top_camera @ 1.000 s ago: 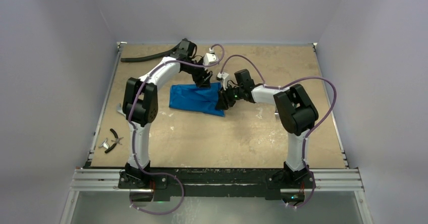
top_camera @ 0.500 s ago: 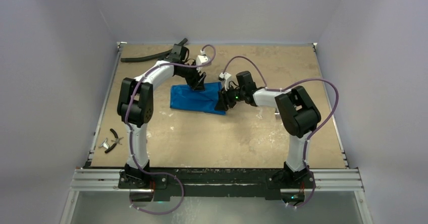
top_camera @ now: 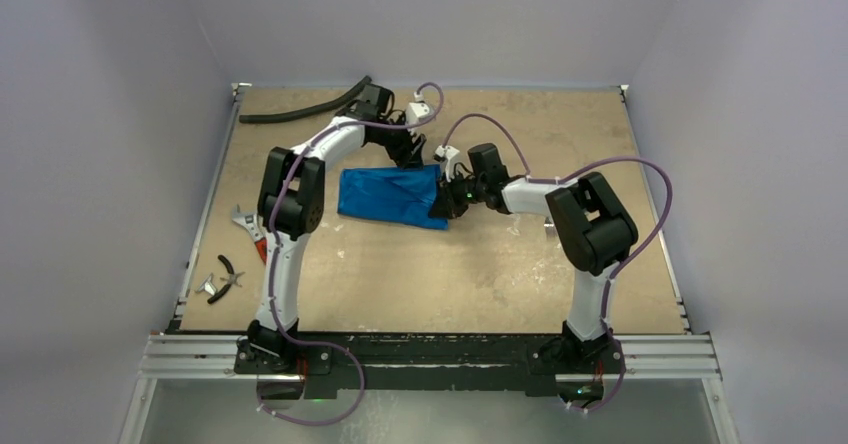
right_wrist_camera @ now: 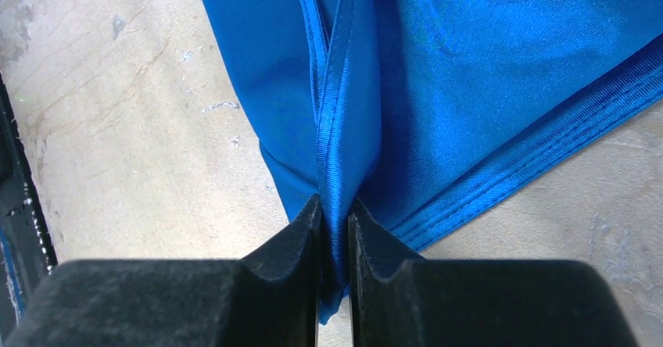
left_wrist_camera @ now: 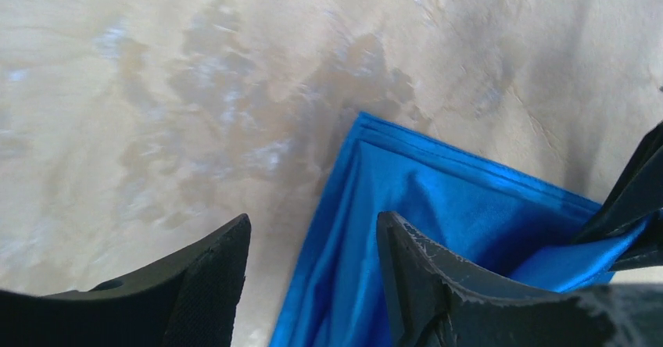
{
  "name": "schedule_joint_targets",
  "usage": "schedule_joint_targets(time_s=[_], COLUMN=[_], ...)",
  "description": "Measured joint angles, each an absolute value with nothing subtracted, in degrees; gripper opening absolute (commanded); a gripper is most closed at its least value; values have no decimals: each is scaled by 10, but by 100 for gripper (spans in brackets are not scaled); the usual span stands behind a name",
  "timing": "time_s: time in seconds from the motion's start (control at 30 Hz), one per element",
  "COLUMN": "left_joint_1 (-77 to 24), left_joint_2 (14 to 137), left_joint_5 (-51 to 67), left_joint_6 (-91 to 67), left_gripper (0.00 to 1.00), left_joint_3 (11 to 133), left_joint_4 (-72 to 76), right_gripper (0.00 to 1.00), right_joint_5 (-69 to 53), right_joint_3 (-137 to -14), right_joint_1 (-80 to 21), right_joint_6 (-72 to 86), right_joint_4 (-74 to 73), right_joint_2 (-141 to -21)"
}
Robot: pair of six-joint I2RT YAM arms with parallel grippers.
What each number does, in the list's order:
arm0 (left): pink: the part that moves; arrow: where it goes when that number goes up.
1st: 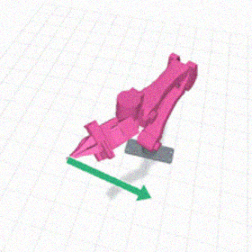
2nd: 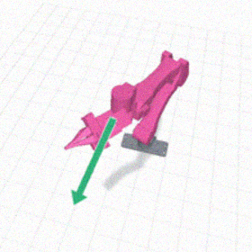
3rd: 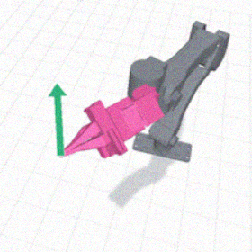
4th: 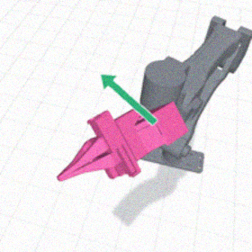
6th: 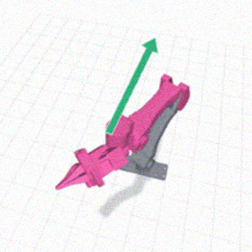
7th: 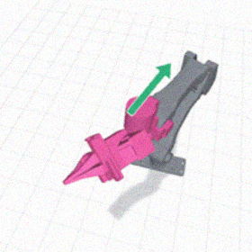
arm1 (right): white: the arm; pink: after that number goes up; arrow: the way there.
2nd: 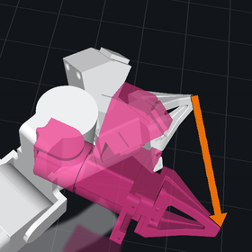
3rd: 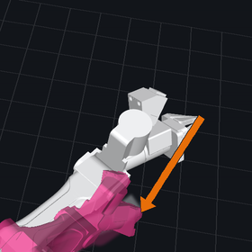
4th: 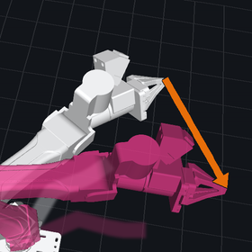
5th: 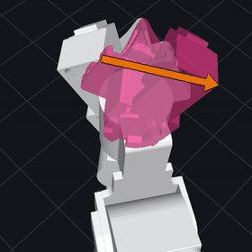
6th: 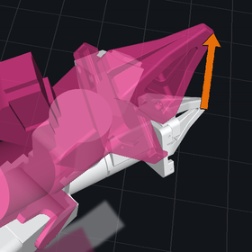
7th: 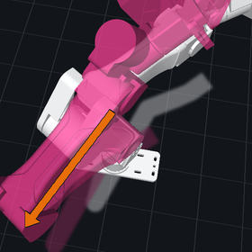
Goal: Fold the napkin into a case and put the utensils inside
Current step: Fold the lower triangle-folded napkin at the center of the board.
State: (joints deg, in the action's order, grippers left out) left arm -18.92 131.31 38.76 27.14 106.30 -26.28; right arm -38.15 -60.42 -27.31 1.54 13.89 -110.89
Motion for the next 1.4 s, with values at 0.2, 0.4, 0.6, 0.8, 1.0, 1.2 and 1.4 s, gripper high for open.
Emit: schedule_joint_targets(time_s=[0.2,0.4,0.6,0.8,1.0,1.2,1.4], left_joint_1=[-221,-229,-226,-222,-216,-213,-215], left_joint_2=[1331,1331,1340,1351,1351,1355,1360], left_joint_5=[385,381,386,390,391,393,415], left_joint_6=[329,366,390,408,415,431,457], left_gripper=[55,47,40,37,34,33,33], left_joint_3=[1064,1062,1072,1096,1100,1114,1121], left_joint_4=[-315,-339,-374,-408,-426,-465,-496], right_gripper=[8,8,12,20,33,99,99], right_joint_5=[-377,-367,-351,-327,-302,-259,-226], right_joint_3=[-604,-605,-628,-650,-646,-631,-610], right_joint_1=[-277,-285,-293,-296,-301,-308,-319], right_joint_6=[16,16,15,9,0,-8,-9], right_joint_4=[141,146,146,146,165,169,161], right_joint_2=[-1105,-1101,-1103,-1106,-1118,-1120,-1091])
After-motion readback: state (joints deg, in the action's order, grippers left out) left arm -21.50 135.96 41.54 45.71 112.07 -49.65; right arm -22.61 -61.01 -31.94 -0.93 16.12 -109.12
